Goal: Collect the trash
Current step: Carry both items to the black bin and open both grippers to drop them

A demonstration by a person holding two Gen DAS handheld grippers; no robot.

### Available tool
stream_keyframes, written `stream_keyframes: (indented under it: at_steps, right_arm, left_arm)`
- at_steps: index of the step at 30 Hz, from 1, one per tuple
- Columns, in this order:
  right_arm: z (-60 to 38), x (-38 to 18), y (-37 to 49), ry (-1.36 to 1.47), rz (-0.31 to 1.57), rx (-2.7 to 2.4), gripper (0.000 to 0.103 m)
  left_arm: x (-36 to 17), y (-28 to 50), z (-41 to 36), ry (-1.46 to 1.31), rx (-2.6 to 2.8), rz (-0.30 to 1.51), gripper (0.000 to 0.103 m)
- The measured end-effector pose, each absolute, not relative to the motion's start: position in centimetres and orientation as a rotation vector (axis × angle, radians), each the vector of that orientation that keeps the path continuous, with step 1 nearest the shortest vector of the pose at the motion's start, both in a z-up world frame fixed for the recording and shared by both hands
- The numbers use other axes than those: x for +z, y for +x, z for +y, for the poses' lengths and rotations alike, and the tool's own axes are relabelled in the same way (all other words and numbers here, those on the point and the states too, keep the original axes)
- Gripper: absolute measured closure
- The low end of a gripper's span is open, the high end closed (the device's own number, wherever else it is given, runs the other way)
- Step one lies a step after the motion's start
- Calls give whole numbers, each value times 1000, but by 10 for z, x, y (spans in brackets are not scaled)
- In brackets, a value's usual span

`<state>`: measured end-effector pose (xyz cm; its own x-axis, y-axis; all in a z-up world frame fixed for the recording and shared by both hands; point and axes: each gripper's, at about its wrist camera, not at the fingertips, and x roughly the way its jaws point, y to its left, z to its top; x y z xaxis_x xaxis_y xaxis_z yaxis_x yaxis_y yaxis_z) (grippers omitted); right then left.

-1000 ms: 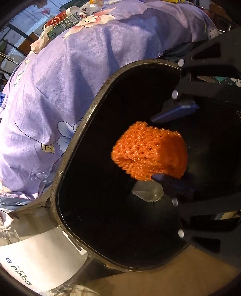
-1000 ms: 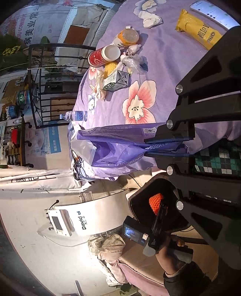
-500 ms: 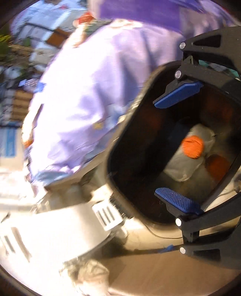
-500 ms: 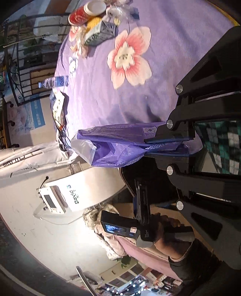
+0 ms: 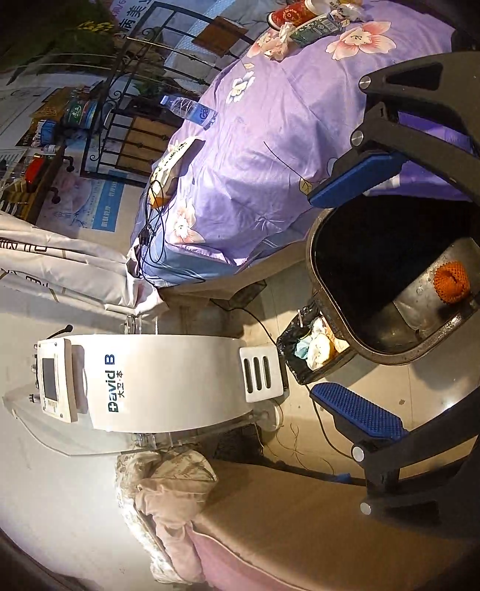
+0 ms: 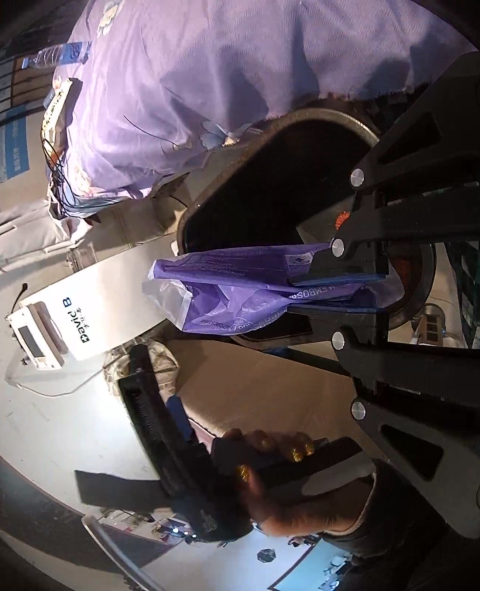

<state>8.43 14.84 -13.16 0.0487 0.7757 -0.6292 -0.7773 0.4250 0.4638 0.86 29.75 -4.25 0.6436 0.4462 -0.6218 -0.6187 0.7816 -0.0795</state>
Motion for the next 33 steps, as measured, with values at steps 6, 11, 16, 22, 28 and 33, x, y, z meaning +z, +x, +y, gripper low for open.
stream_keyframes:
  at_steps: [6,11,16,22,28,33]
  right_arm:
    - [162,-150,88,-44,1013,1181,93]
    - [162,-158,90,-56,1021,1157,82]
    - [158,-160,84,-53,994,1140,27]
    - [146,-154,83,-25,980,1120,20]
    - [113,-130,81,-27,886,1025,20]
    - [68,-105,82,-28,796,901,20]
  left_arm:
    - [-46,8,305,-319,611,627,9]
    - [-46,11,302,-313,601,628,9]
    - [-49,13,302,-318,598,634,9]
    - [-54,18,298,-327,564,665,9]
    - [-59,34,277,-293,492,709,9]
    - [-64,56,251,-283,385,748,7]
